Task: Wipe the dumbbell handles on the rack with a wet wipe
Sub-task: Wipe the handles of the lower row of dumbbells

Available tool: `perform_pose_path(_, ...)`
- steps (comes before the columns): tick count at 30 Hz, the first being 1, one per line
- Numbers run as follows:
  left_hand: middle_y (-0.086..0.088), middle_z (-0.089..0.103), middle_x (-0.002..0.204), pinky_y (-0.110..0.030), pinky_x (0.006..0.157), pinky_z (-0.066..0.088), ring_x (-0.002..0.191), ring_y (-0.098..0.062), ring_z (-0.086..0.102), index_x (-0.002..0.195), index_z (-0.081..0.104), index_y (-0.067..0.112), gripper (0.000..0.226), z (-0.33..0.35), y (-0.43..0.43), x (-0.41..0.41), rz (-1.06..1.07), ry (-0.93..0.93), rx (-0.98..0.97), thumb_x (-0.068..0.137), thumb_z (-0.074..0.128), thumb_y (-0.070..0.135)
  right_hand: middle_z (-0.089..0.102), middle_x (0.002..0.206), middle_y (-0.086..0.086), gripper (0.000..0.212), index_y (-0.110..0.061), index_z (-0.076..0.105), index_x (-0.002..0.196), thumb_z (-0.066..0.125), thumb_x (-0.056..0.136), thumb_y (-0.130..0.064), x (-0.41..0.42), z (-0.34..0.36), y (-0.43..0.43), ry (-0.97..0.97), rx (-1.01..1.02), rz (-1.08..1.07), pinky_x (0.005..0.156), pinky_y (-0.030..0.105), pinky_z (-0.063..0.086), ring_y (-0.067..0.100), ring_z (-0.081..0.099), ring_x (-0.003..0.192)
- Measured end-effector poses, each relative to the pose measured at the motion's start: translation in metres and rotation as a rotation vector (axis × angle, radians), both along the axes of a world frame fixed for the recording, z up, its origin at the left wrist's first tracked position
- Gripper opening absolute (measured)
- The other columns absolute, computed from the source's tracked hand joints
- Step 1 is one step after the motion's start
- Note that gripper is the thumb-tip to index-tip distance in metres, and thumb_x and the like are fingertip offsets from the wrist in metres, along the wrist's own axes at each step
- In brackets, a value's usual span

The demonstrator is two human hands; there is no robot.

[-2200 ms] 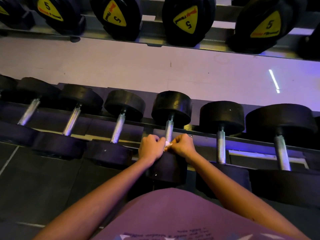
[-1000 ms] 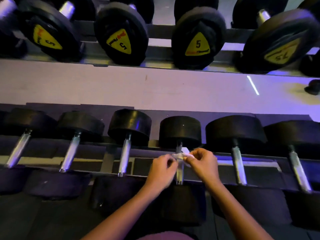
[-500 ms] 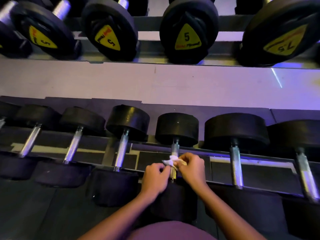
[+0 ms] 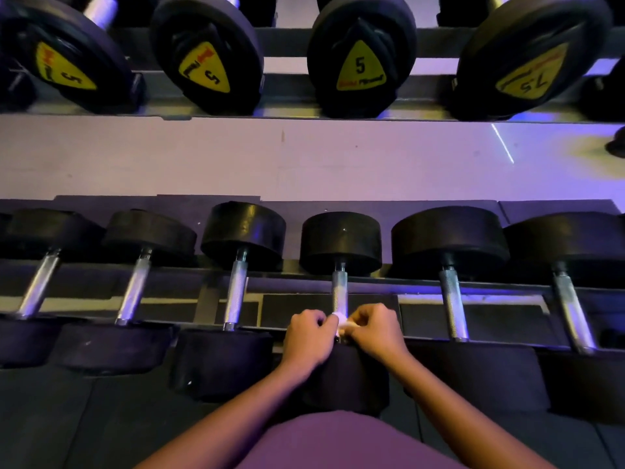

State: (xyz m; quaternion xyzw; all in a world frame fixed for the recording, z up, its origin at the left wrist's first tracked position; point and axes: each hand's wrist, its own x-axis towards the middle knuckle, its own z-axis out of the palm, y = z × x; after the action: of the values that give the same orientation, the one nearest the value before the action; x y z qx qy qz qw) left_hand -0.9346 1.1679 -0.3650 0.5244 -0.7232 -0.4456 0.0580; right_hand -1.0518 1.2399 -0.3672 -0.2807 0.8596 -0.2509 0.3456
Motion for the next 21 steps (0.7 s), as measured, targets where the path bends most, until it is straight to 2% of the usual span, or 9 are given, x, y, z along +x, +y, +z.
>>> perform_pose_path(3,-0.005,0.061,0.058,-0.037,0.06,0.045,0.064,-0.023,0.06,0.06,0.065,0.009,0.036,-0.001,0.0,0.0,-0.01,-0.005,-0.002,0.08,0.054,0.036,0.069,0.062,0.001,0.019,-0.013,0.069,0.062,0.082,0.065,-0.026,0.001,0.0,-0.004,-0.034,-0.041,-0.093,0.064,0.032,0.055,0.013,0.067,0.066)
perform_pose_path(6,0.0,0.054,0.054,-0.032,0.055,0.036,0.063,-0.023,0.058,0.055,0.059,0.012,0.038,-0.001,0.0,0.001,-0.005,-0.017,-0.001,0.086,0.055,0.034,0.069,0.065,-0.001,0.017,-0.016,0.07,0.065,0.082,0.071,-0.026,-0.004,0.002,-0.021,-0.025,-0.145,-0.183,0.056,0.023,0.044,0.008,0.062,0.062)
perform_pose_path(8,0.002,0.051,0.052,-0.031,0.052,0.032,0.058,-0.019,0.052,0.054,0.056,0.013,0.039,0.001,0.0,0.0,0.002,-0.022,0.004,0.087,0.055,0.034,0.069,0.072,0.0,0.008,-0.015,0.072,0.076,0.08,0.074,-0.018,-0.013,0.005,-0.035,-0.023,-0.211,-0.251,0.061,0.023,0.046,0.01,0.063,0.071)
perform_pose_path(12,0.004,0.048,0.051,-0.027,0.047,0.027,0.052,-0.01,0.046,0.051,0.051,0.016,0.041,0.007,0.001,-0.001,-0.008,-0.025,0.013,0.089,0.054,0.033,0.068,0.08,-0.001,0.012,-0.014,0.069,0.084,0.078,0.078,-0.018,-0.025,0.007,-0.054,-0.059,-0.255,-0.346,0.072,0.027,0.055,0.01,0.065,0.079)
perform_pose_path(17,0.004,0.049,0.052,-0.028,0.047,0.029,0.054,-0.013,0.048,0.053,0.053,0.016,0.04,0.004,0.0,-0.001,-0.029,-0.015,0.011,0.089,0.055,0.034,0.067,0.074,-0.004,0.014,-0.016,0.07,0.076,0.083,0.072,-0.013,-0.021,0.007,-0.039,-0.049,-0.156,-0.162,0.059,0.016,0.047,0.007,0.064,0.074)
perform_pose_path(21,0.005,0.051,0.053,-0.027,0.046,0.027,0.054,-0.011,0.048,0.053,0.054,0.019,0.038,0.002,-0.001,0.0,-0.047,-0.011,0.007,0.089,0.055,0.032,0.071,0.071,-0.001,0.015,-0.017,0.069,0.071,0.084,0.07,-0.019,-0.009,-0.001,-0.019,-0.084,-0.081,-0.068,0.068,0.029,0.059,0.009,0.07,0.071)
